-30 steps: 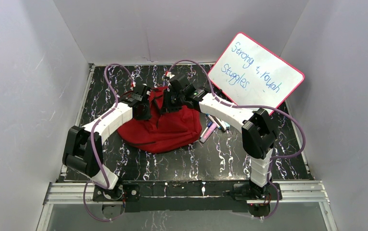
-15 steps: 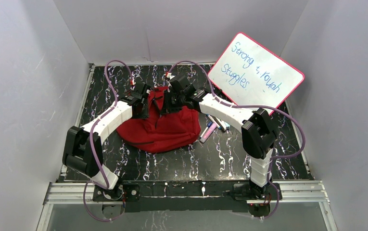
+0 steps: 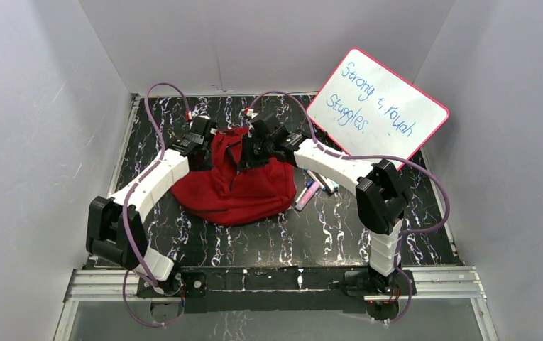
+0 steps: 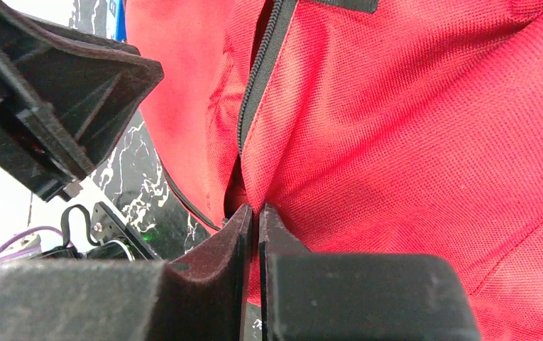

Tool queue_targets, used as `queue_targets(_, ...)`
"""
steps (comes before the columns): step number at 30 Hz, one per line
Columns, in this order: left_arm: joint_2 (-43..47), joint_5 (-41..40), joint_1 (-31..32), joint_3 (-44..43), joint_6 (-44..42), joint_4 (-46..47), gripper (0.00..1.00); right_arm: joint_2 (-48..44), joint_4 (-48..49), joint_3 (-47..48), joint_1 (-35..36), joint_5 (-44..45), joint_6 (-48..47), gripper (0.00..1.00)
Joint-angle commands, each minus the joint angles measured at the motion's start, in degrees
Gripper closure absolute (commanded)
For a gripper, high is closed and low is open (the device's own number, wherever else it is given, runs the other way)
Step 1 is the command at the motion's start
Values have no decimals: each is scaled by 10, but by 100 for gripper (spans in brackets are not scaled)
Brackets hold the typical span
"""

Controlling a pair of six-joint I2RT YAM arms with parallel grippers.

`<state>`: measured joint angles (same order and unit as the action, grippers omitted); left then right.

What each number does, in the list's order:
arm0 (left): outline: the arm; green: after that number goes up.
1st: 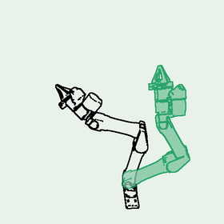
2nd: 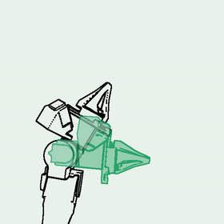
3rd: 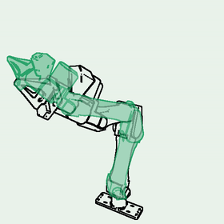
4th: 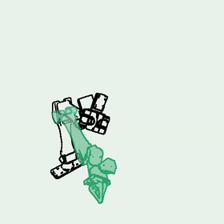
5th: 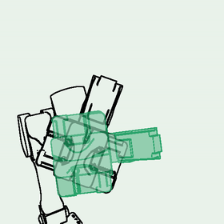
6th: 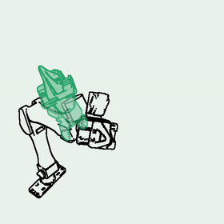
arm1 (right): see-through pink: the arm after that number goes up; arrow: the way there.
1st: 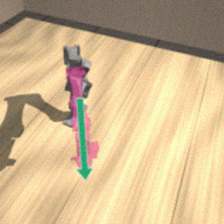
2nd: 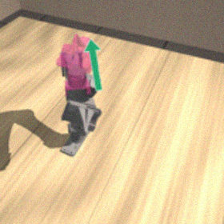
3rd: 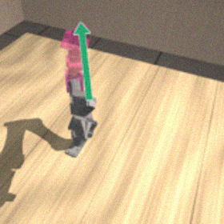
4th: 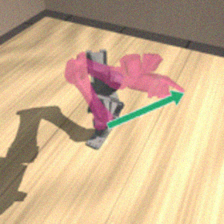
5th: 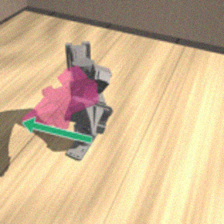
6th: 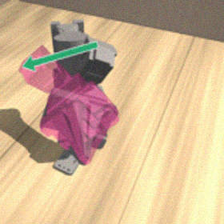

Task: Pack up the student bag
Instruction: Place the stationery in the student bag, then pick up the stationery from the center of the board.

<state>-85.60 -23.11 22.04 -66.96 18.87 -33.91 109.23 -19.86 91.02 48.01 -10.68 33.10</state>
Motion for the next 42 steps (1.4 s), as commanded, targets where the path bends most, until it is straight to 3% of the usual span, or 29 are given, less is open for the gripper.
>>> queue_targets(1, 49, 24, -2, -23, 16, -16, 77, -12, 6, 0, -1, -11, 4, 82)
queue_targets(8, 104, 77, -2, -9, 53, -10, 69, -24, -24, 11, -1, 24, -16, 63)
queue_targets(12, 131, 89, -2, 2, 72, -10, 64, -54, -47, 8, -1, 66, -32, 57)
queue_targets(21, 184, 93, -2, 45, 107, -7, 61, -205, -87, -143, -14, 267, -14, 39)
queue_targets(29, 185, 103, -2, 54, 111, -1, 61, -274, -146, -248, -54, 327, 84, 37)
queue_targets(42, 188, 122, -2, 59, 111, 4, 60, -225, -150, -298, -78, 307, 159, 36)
